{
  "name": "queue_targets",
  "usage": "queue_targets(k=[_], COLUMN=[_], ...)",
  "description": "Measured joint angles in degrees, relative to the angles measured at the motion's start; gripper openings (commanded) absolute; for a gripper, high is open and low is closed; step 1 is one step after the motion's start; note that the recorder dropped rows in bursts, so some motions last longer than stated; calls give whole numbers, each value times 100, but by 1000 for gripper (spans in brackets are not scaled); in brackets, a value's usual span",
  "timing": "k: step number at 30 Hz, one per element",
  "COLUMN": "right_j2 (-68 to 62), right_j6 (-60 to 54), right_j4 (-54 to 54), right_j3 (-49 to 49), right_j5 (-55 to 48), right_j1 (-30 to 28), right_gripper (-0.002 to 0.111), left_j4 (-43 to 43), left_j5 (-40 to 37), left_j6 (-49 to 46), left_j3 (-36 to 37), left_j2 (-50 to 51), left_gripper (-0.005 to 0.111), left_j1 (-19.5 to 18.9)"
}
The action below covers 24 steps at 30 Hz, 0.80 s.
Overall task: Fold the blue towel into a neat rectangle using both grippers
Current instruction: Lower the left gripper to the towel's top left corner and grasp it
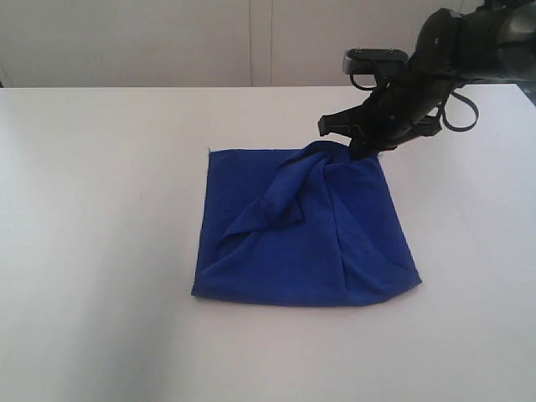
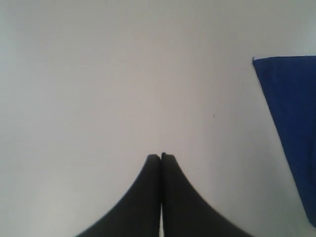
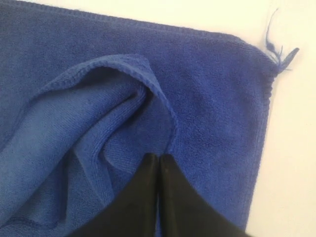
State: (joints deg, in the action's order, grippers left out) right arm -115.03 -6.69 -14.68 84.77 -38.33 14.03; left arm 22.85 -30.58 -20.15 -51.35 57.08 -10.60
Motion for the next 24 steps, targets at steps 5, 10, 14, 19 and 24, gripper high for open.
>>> queue_targets(k=[5,10,14,19,24], right_j2=[0,0,0,0,0], right_j6=[0,-2,-12,-12,-12], right_j4=[0,0,0,0,0], right_j3=[0,0,0,0,0], right_j5=[0,-40,-114,-168,-218], right_j1=[0,0,0,0,0], right_gripper=[0,0,0,0,0], left_j4=[0,321,1371,2110,2205], left_j5=[285,376,-39,234,1303], left_j6=[-49,-70,-806,-1402,-1375], left_j3=[0,0,0,0,-307], left_j2=[0,0,374,1405,2758], left_gripper=[0,0,0,0,0], left_j1=[0,0,207,1434,2971])
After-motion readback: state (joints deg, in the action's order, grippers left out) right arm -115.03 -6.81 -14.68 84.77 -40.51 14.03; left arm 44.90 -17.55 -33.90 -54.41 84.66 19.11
